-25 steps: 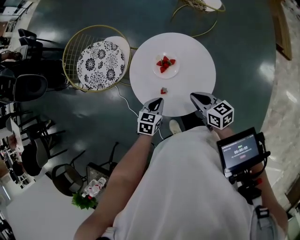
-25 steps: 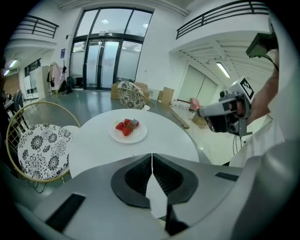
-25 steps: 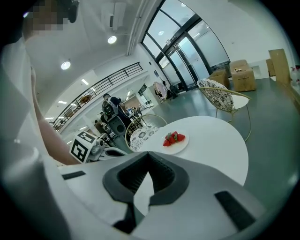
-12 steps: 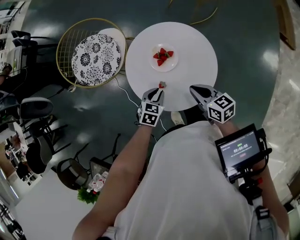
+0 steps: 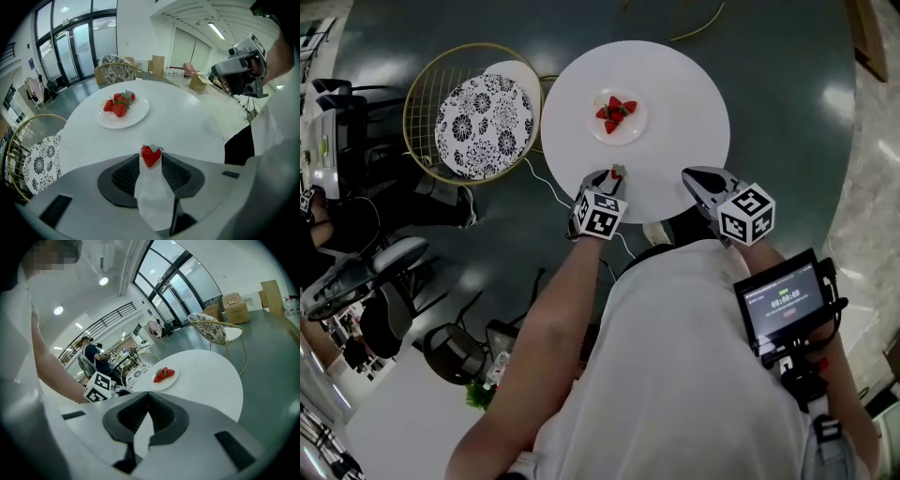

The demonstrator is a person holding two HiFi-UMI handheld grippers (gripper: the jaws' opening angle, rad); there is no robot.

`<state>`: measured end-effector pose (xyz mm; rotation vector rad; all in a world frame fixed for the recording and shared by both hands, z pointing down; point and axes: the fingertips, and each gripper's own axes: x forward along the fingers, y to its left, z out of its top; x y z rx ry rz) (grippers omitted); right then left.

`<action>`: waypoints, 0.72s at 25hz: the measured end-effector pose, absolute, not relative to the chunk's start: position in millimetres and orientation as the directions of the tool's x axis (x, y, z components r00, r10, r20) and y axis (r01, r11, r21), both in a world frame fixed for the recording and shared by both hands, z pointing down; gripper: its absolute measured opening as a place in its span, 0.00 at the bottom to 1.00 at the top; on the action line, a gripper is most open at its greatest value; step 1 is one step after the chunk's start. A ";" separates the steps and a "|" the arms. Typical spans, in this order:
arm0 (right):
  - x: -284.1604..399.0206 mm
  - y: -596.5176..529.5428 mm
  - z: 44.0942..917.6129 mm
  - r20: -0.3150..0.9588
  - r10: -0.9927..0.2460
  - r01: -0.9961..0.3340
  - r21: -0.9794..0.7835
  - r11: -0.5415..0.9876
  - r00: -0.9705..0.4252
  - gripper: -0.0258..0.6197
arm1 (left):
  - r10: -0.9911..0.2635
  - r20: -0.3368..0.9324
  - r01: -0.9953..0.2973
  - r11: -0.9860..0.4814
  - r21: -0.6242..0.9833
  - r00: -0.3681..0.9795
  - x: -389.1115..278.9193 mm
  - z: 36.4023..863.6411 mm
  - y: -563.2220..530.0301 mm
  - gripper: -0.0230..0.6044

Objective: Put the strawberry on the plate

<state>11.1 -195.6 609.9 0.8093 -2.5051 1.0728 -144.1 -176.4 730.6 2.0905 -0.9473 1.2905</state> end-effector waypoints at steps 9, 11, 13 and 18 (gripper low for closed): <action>18.8 -193.0 615.7 0.480 -0.397 -0.622 -0.564 0.543 -0.782 0.05 | -0.288 0.903 -0.773 -0.630 0.072 0.319 -141.1 736.4 -183.6 0.24; 18.3 -193.7 615.0 0.479 -0.397 -0.621 -0.563 0.546 -0.783 0.05 | -0.293 0.900 -0.777 -0.625 0.075 0.323 -141.2 735.8 -185.4 0.24; 18.0 -194.9 614.4 0.477 -0.397 -0.620 -0.562 0.547 -0.784 0.05 | -0.297 0.897 -0.782 -0.618 0.082 0.329 -140.7 735.1 -186.6 0.24; 16.6 -197.4 612.6 0.473 -0.397 -0.617 -0.560 0.554 -0.786 0.05 | -0.325 0.880 -0.793 -0.603 0.089 0.346 -137.4 726.0 -191.8 0.24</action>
